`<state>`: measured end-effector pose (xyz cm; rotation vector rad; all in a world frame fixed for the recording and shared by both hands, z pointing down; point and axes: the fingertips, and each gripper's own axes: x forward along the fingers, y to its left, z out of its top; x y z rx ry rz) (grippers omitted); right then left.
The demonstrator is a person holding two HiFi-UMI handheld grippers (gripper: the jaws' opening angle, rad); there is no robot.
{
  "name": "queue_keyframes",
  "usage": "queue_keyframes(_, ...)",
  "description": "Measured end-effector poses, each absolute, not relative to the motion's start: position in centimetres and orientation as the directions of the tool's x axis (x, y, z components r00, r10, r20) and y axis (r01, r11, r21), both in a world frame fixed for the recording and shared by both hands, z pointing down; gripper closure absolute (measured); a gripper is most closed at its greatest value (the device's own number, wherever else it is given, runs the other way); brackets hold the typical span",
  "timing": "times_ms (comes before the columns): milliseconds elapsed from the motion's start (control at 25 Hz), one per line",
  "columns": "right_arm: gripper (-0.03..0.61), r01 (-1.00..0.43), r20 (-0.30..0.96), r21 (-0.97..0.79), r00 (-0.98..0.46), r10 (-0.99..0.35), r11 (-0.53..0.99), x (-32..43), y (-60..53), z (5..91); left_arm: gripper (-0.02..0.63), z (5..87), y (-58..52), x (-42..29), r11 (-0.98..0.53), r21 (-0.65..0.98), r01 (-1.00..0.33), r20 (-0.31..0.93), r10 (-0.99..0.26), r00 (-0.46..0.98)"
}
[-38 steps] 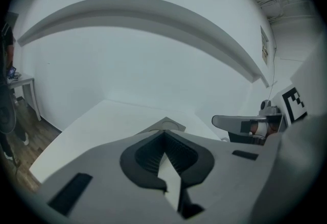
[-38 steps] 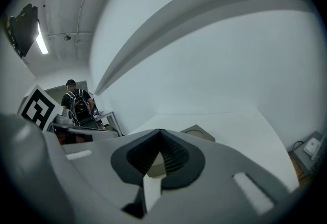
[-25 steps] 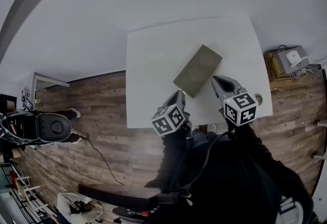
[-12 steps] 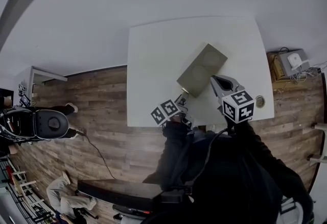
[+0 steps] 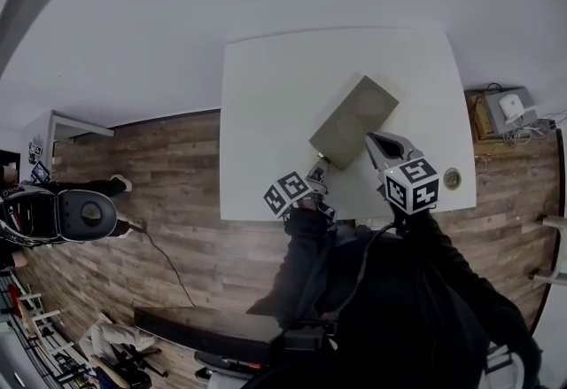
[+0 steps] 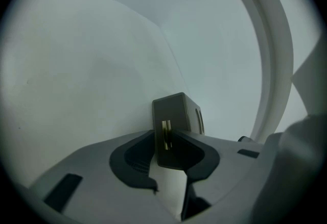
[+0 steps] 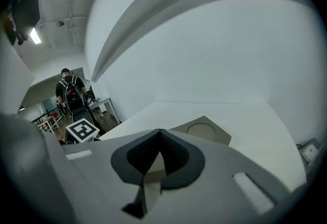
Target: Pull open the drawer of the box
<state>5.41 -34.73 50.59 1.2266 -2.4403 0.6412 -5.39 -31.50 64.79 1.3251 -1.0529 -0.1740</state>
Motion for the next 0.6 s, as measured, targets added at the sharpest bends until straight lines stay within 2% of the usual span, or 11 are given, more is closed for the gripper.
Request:
queue_keyframes(200, 0.588, -0.809, 0.502, -0.241, -0.576, -0.645, 0.536, 5.1, -34.8, 51.7, 0.526, 64.9, -31.6, -5.2, 0.298, 0.851, -0.432, 0.511, -0.655, 0.556)
queue_keyframes(320, 0.589, -0.805, 0.521, -0.238, -0.578, -0.628, 0.544, 4.7, -34.9, 52.6, 0.569, 64.5, -31.7, -5.1, 0.289, 0.851, -0.439, 0.510, -0.657, 0.555)
queue_keyframes(600, 0.588, -0.769, 0.619, -0.227, -0.588, -0.521, 0.597, 3.1, -34.6, 57.4, 0.583, 64.7, -31.5, -5.4, 0.316, 0.839, -0.442, 0.533, -0.637, 0.557)
